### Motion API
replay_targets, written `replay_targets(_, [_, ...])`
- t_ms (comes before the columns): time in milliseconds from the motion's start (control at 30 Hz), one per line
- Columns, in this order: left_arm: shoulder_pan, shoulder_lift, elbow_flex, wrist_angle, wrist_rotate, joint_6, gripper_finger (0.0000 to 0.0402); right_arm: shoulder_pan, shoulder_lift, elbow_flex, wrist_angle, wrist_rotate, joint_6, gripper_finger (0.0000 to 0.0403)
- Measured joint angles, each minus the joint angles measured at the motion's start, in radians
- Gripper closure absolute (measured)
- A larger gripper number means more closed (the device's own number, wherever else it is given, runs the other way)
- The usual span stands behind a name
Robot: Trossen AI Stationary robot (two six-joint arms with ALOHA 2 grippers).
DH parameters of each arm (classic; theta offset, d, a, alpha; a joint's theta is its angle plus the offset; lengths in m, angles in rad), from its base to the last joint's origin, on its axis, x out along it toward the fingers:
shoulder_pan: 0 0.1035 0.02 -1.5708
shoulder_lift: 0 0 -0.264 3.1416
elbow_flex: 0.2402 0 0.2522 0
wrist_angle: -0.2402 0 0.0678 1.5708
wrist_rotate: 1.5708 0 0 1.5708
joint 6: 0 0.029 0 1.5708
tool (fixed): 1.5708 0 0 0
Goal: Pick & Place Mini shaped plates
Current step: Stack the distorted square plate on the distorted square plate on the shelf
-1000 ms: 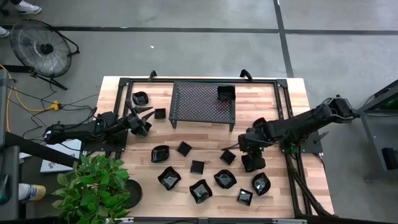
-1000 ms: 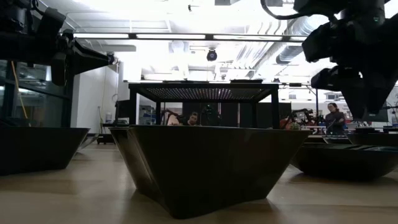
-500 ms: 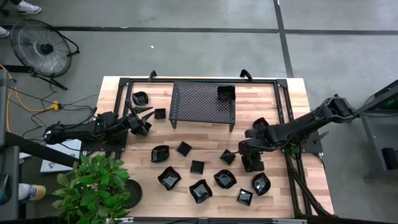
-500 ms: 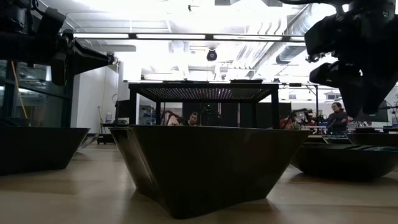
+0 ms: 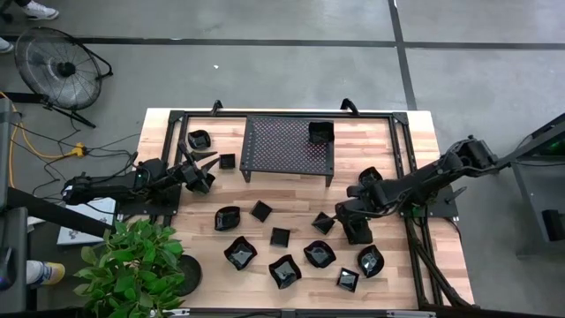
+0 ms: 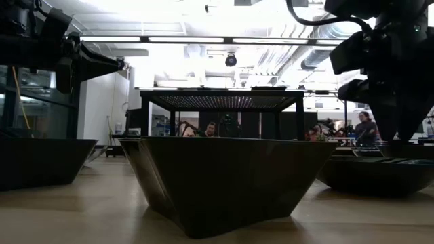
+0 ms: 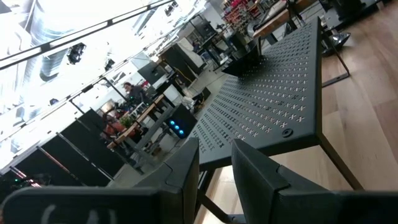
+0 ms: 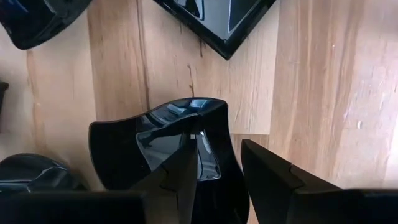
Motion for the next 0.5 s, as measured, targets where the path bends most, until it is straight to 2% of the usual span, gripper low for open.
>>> replay_targets(200, [0.000,0.000,0.000,0.000,0.000,0.000,0.0309,0.000,0.001,-0.004,0.009,0.002,0.000,0.0284])
replay_targets(333, [0.000,0.000,0.000,0.000,0.000,0.000,0.0309,-0.001,0.001,-0.063,0.055,-0.003,0.000,0.0284])
replay_targets(500, [0.000,0.000,0.000,0.000,0.000,0.000,0.0309,-0.001,-0.002,-0.091,0.067,0.033,0.025,0.0284])
